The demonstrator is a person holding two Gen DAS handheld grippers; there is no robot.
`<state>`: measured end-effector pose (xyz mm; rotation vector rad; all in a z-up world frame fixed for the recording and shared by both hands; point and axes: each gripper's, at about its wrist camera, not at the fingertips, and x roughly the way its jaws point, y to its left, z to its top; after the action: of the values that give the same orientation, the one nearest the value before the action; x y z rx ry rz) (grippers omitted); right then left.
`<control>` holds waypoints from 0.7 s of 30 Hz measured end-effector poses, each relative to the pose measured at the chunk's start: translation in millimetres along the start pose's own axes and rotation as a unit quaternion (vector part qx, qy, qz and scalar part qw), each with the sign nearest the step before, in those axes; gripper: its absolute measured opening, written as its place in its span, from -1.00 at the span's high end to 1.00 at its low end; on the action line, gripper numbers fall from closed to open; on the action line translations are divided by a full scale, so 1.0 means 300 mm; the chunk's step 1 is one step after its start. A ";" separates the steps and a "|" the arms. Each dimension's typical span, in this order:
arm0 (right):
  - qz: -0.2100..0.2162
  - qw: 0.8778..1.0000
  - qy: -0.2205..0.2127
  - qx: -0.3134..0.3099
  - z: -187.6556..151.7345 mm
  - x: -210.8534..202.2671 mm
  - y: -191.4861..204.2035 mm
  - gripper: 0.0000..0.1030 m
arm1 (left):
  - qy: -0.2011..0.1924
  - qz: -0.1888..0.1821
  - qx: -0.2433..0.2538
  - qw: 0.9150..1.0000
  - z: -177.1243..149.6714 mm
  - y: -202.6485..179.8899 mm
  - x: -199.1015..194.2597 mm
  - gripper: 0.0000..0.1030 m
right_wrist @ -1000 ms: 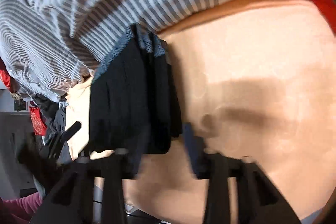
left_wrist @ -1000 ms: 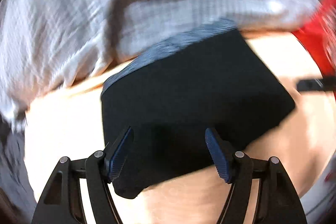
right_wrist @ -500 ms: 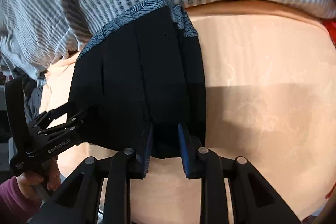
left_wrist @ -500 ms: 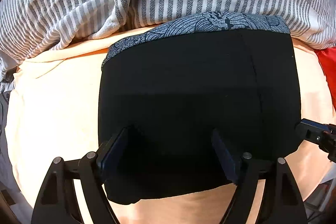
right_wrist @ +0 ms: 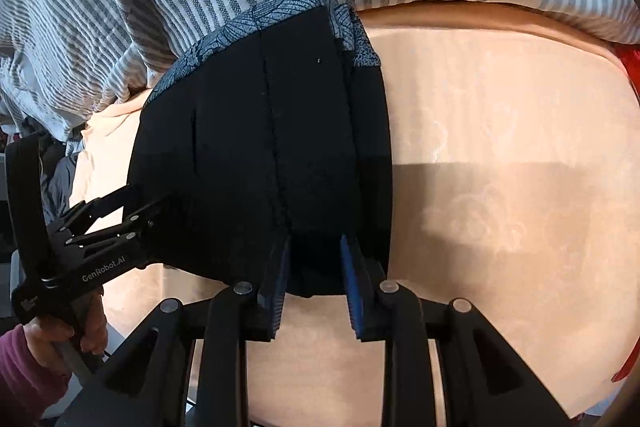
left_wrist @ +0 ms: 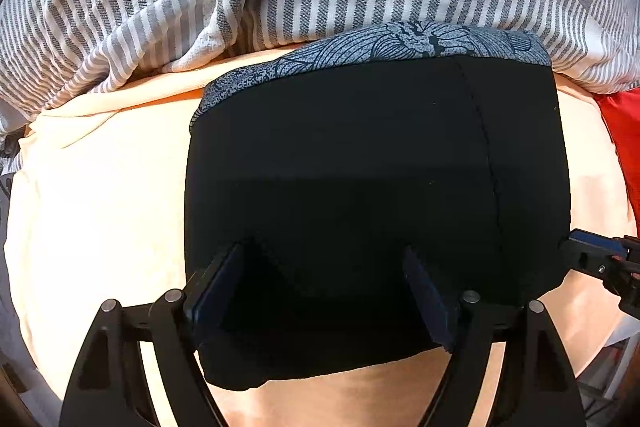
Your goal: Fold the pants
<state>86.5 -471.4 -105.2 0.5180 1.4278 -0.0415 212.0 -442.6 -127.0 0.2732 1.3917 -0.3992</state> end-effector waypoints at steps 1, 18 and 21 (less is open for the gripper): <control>0.001 1.000 0.002 -0.002 -0.002 -0.001 0.000 0.43 | 0.001 -0.001 0.001 1.000 0.002 0.001 0.001 -0.60; 0.170 0.984 -0.011 0.057 0.137 -0.002 -0.281 -0.28 | 0.047 -0.132 0.006 0.990 0.144 0.357 0.051 -0.59; 0.225 0.972 0.010 0.067 0.160 0.072 -0.312 -0.28 | 0.076 -0.187 -0.005 0.979 0.147 0.397 0.108 -0.59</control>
<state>103.8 -566.1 -152.8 0.9469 1.3045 0.2318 306.7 -357.0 -157.2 0.0314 1.5995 -0.6933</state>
